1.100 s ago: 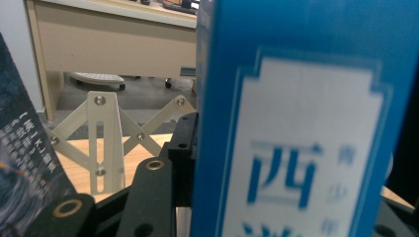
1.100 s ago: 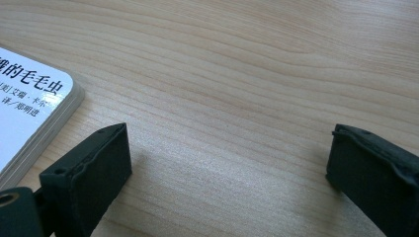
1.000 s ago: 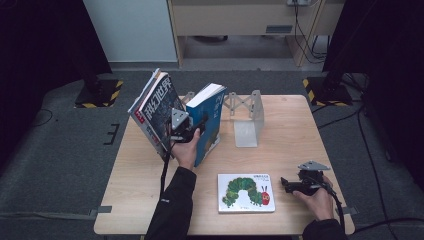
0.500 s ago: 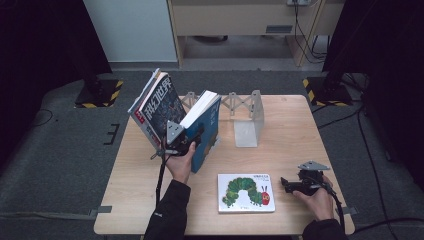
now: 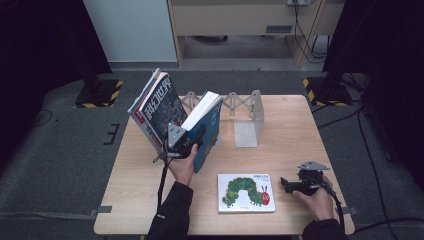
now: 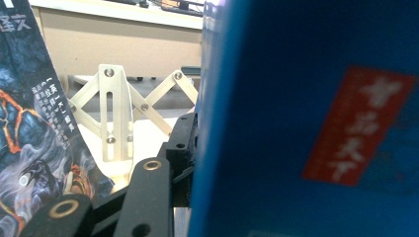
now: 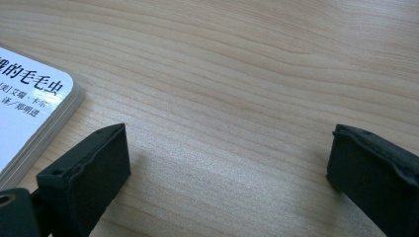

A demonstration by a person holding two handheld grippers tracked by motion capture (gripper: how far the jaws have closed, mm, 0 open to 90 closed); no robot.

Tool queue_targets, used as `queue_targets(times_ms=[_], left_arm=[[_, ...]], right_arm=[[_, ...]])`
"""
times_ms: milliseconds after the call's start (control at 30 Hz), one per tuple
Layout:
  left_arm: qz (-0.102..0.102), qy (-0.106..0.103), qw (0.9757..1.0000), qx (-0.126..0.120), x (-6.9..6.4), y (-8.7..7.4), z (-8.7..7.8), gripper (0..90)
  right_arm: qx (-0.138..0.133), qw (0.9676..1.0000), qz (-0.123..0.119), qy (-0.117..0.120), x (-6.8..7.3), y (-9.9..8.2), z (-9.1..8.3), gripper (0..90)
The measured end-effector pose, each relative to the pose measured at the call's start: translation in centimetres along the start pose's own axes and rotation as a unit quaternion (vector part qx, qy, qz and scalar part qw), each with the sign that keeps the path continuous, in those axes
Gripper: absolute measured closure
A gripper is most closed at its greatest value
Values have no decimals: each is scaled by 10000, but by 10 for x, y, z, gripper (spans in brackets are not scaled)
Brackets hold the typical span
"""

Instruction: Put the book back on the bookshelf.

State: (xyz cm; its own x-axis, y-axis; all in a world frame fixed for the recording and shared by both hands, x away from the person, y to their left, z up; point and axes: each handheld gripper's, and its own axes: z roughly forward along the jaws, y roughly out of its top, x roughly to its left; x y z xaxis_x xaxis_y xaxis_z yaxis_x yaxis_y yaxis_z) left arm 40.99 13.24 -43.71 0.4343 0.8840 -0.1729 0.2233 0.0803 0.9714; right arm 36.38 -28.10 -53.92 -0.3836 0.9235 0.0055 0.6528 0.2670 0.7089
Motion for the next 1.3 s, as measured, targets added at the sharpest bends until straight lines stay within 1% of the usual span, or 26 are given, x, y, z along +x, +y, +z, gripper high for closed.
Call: queue_targets(times_ms=[133, 367, 600, 700, 800, 833, 900, 933, 967, 1033, 1167, 1300], left_arm=[[18, 37, 10000, -9, -4, 0, 4, 572], [51, 93, 9999, -36, -12, 0, 17, 572], [9, 131, 9999, -73, -11, 0, 23, 570], [43, 102, 9999, -98, -9, -2, 21, 567], [59, -67, 9999, -143, -7, -4, 19, 560], [106, -121, 9998, -130, -7, -5, 17, 557], [133, -179, 9997, -85, -9, -7, 15, 548], [120, -196, 9997, -11, -10, -9, 13, 541], [85, -225, 9997, -30, -9, -11, 12, 540], [68, -229, 9997, -37, -8, -15, 8, 537], [70, -197, 9997, -92, -6, -18, 6, 551], [-14, -215, 9997, -111, -5, -19, 5, 549]], right_arm=[[7, 10000, -23, 9, 0, 0, 0, 30], [4, 10000, -30, 11, 0, 0, 0, 30], [3, 10000, -34, 21, 0, 0, 0, 28], [1, 10000, -47, 23, 0, 0, 0, 28], [1, 10000, -48, 23, 0, 0, 0, 28], [1, 10000, -46, 23, 0, 0, 0, 28], [2, 10000, -47, 23, 0, 0, 0, 28], [2, 10000, -46, 23, 0, 0, 0, 28], [2, 10000, -46, 23, 0, 0, 0, 28], [2, 10000, -47, 24, 0, 0, 0, 29], [9, 10000, -40, 32, 0, 0, 0, 29], [10, 10000, -38, 34, 0, 0, 0, 29]])
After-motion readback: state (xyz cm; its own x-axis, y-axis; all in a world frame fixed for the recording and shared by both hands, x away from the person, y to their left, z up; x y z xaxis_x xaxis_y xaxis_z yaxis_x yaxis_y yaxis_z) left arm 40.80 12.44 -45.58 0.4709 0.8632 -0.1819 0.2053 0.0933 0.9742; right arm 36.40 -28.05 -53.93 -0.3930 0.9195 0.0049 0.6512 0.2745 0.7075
